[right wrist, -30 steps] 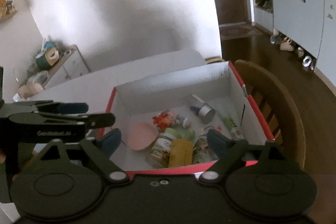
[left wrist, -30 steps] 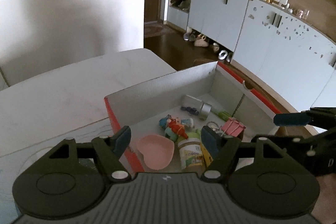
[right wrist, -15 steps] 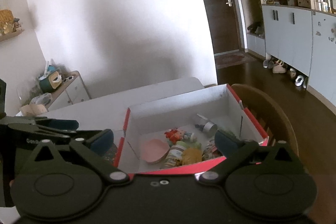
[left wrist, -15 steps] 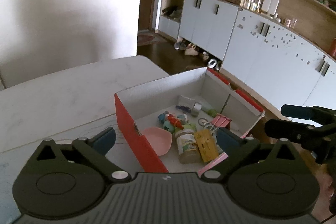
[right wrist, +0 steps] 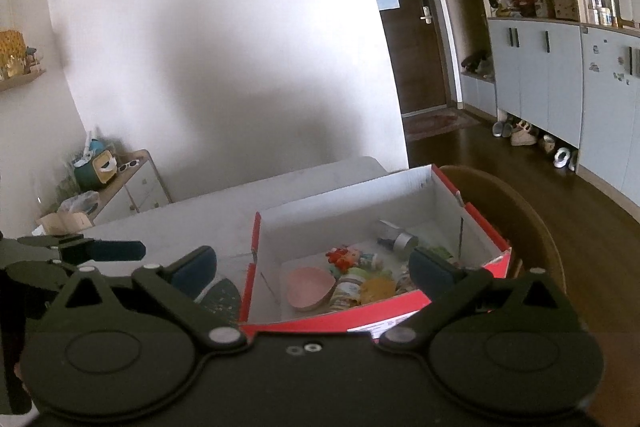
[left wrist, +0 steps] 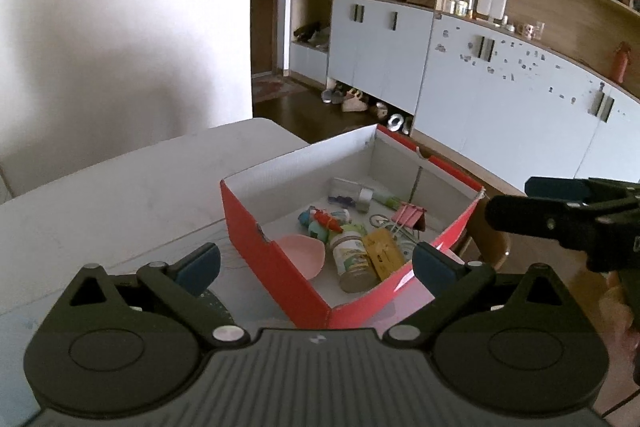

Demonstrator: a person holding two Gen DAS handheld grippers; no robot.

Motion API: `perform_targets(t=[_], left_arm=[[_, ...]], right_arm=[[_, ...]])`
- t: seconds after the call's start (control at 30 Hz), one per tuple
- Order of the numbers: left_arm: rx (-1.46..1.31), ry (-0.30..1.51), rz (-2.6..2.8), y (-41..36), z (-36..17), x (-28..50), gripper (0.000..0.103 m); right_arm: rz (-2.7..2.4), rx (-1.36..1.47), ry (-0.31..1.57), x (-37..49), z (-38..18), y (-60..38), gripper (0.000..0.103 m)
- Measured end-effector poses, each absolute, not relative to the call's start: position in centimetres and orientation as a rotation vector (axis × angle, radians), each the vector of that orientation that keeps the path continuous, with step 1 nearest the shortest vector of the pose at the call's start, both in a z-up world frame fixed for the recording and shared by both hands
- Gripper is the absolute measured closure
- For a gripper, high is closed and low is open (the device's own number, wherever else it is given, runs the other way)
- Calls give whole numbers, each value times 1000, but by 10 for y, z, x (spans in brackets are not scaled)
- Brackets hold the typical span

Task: Organize rigid objects
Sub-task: 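Withdraw both tools up and away from the box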

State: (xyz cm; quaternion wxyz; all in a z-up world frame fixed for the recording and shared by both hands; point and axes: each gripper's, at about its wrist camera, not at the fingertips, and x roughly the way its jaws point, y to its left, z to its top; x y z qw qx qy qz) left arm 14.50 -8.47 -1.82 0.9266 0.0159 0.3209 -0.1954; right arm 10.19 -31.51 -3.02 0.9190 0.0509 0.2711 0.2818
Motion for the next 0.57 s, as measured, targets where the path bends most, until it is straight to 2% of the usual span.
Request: perform_targets(t=[0.57], left_arm=[[48, 662, -425, -84, -24, 139, 0]], right_arm=[[552, 135, 584, 98, -34, -317, 0]])
